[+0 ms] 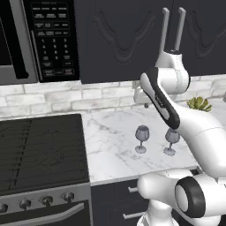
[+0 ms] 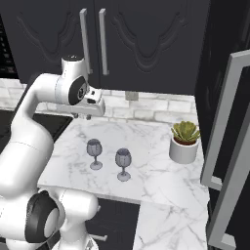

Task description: Retrieve the wine glasses from the counter and place one next to each plate.

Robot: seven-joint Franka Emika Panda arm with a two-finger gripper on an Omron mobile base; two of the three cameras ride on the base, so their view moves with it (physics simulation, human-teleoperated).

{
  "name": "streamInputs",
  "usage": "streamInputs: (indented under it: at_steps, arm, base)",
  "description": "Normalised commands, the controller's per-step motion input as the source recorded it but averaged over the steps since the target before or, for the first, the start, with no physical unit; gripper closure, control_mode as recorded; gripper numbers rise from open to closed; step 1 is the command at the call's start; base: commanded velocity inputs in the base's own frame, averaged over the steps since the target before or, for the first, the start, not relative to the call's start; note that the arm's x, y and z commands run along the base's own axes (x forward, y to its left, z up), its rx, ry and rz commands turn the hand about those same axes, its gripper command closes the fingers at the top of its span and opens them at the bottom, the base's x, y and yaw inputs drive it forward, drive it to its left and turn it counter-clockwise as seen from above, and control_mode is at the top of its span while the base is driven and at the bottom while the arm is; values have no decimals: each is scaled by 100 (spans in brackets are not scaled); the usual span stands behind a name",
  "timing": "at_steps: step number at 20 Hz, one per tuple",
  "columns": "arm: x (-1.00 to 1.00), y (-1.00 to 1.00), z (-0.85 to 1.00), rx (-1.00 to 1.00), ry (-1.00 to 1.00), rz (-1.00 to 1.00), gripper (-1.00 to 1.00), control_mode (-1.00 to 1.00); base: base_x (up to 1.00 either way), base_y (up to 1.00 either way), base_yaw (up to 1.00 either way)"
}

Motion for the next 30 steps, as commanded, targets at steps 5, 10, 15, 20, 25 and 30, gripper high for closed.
streamInputs:
  at_steps: [5,10,15,20,25,30]
  arm:
    - [-2,0,0,0,0,0,-100,-100]
    - [-38,0,0,0,-9,0,-100,-100]
    - [-56,1,0,0,-16,0,-100,-100]
    - [-39,0,0,0,-8,-1,-100,-100]
    - [-31,0,0,2,-2,-5,-100,-100]
    - [-7,0,0,6,0,-10,-100,-100]
  base:
    - [0,0,0]
    - [0,0,0]
    - [0,0,0]
    - [0,0,0]
    - [0,0,0]
    - [0,0,0]
